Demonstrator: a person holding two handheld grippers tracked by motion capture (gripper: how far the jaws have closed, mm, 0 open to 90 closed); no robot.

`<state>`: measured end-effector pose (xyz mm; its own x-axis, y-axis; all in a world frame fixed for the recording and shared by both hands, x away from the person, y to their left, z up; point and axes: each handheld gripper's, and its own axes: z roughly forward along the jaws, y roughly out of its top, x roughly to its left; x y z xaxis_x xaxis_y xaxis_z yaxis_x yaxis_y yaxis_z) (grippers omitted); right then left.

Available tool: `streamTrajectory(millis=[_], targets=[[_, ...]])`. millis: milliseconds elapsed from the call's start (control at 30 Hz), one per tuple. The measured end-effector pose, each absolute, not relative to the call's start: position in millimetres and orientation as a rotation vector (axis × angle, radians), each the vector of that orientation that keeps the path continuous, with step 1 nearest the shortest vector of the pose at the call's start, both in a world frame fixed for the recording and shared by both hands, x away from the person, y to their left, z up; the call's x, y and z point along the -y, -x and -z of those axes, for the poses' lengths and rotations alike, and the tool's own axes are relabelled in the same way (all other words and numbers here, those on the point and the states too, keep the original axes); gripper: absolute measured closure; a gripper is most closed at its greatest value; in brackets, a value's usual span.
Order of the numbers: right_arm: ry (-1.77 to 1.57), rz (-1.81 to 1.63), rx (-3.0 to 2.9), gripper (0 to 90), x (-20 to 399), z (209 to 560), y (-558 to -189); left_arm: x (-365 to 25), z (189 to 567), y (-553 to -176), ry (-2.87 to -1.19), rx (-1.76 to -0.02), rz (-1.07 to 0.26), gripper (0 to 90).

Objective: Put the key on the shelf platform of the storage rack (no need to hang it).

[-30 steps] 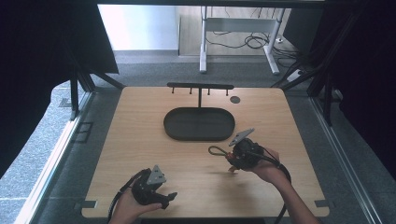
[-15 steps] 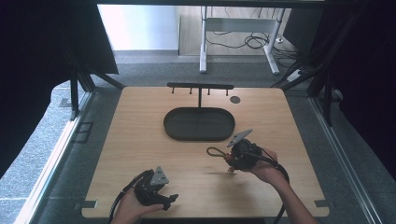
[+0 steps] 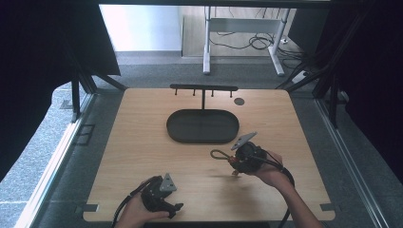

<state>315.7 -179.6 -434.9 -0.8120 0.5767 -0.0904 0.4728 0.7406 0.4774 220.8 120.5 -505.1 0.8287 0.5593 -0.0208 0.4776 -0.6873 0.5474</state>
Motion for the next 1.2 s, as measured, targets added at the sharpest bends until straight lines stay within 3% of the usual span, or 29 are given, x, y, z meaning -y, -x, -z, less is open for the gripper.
streamTrajectory(millis=[1200], targets=[[-0.766, -0.668, -2.707, 66.6, 163, 424, -319, -121, 505, -221, -2.463, -0.766, -0.199, 19.9]])
